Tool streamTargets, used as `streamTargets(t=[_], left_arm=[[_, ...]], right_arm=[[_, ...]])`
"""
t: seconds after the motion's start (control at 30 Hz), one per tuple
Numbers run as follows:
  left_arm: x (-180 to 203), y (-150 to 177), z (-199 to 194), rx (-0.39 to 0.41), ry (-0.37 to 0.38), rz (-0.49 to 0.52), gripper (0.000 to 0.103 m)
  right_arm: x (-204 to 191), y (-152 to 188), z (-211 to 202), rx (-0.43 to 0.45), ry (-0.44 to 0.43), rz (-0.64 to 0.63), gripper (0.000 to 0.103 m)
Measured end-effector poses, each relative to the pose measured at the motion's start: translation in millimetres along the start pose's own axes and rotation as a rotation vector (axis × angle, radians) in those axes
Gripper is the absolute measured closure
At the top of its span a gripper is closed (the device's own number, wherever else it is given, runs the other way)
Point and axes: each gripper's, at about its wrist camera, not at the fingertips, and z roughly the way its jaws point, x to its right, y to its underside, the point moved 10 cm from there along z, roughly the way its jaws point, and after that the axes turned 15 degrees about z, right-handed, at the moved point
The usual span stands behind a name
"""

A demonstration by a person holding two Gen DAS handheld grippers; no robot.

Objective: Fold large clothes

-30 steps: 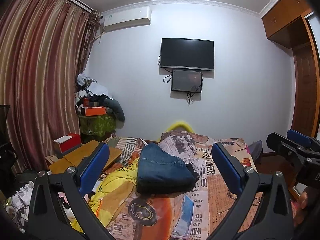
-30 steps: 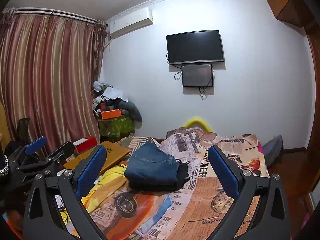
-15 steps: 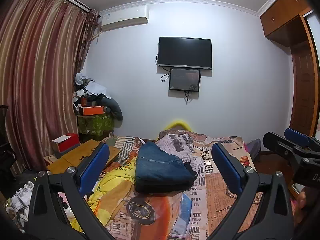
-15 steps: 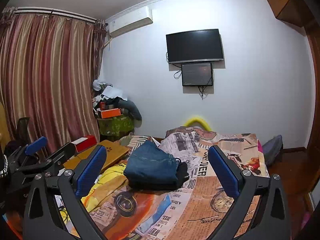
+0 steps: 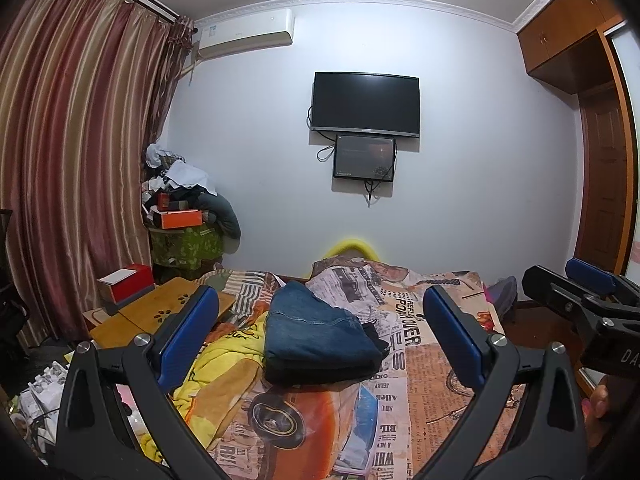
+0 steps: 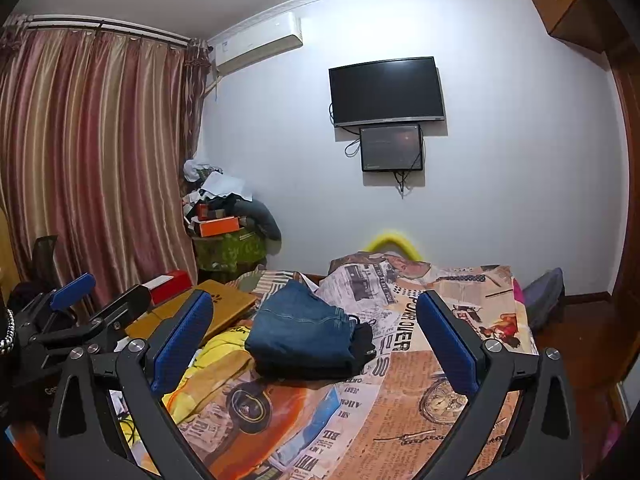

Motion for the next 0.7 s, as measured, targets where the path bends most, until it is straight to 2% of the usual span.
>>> streamTargets(t=[0.7], left_arm=[[1.0, 4.4, 6.3, -0.016, 0.025, -0.026, 0.001]], right_arm=[[7.9, 4.1, 4.5, -0.007, 0.011, -0.005, 0.002]])
